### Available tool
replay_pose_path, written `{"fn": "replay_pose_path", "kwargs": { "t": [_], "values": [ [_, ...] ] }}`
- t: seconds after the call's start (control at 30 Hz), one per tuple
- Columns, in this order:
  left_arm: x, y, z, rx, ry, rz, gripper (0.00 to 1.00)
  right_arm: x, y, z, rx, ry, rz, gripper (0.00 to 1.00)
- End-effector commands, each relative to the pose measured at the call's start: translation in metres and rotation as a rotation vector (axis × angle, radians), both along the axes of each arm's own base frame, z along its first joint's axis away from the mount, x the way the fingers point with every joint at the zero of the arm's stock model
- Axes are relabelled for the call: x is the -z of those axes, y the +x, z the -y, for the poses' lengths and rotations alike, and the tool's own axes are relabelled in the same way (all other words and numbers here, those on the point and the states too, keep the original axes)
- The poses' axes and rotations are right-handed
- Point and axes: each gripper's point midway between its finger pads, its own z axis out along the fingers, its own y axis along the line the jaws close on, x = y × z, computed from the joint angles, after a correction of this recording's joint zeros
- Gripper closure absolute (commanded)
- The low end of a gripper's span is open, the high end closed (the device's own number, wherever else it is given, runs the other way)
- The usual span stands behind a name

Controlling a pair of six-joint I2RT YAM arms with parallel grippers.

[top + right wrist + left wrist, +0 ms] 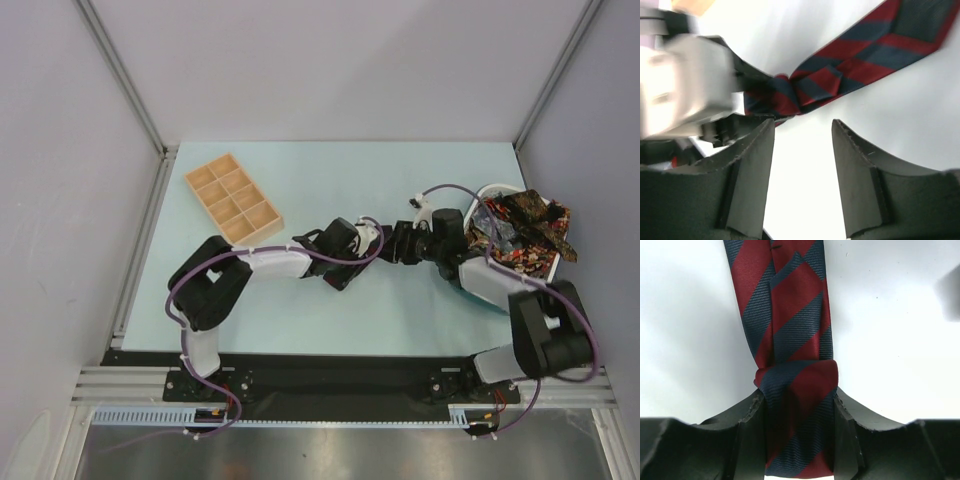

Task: Roll the ties
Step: Roll the tie

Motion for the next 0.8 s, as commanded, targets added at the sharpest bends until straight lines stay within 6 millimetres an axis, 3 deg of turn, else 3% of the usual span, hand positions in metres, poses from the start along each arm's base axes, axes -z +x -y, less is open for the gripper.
{"fn": "replay_pose_path", "kwargs": {
  "t": [0.0,0.07,0.1,0.17,0.23,0.3,0.33,0.37,0.47,0.63,0.77],
  "values": [
    [0.035,-0.01,-0.035,-0.058,0.153,-0.085,0.62,-0.039,0.019,0.027,0.187,-0.086,0.228,0.45],
    [0.035,-0.011,-0.035,-0.054,0.152,-0.09,0.62,-0.052,0.014,0.039,0.253,-0.153,0.304,0.45],
    [0.035,-0.012,-0.035,-0.052,0.152,-0.095,0.62,-0.057,0.006,0.03,0.236,-0.179,0.331,0.45],
    [0.035,-0.012,-0.032,-0.046,0.147,-0.1,0.62,-0.058,-0.001,0.041,0.304,-0.291,0.363,0.45],
    [0.036,-0.014,-0.032,-0.043,0.148,-0.111,0.62,-0.072,-0.018,0.033,0.291,-0.299,0.406,0.45],
    [0.036,-0.014,-0.032,-0.042,0.15,-0.118,0.62,-0.072,-0.033,0.041,0.32,-0.328,0.417,0.45],
    [0.037,-0.014,-0.032,-0.04,0.153,-0.121,0.62,-0.068,-0.046,0.035,0.286,-0.335,0.414,0.45],
    [0.037,-0.018,-0.029,-0.025,0.14,-0.138,0.62,-0.062,-0.052,0.042,0.306,-0.37,0.4,0.45],
    [0.041,-0.02,-0.031,-0.049,0.154,-0.169,0.61,-0.057,-0.077,0.039,0.267,-0.361,0.398,0.45],
    [0.042,-0.021,-0.03,-0.057,0.159,-0.189,0.61,-0.047,-0.109,0.018,0.132,-0.341,0.423,0.47],
    [0.045,-0.026,-0.036,-0.083,0.206,-0.245,0.62,-0.036,-0.134,-0.015,-0.012,-0.386,0.513,0.46]
  ]
}}
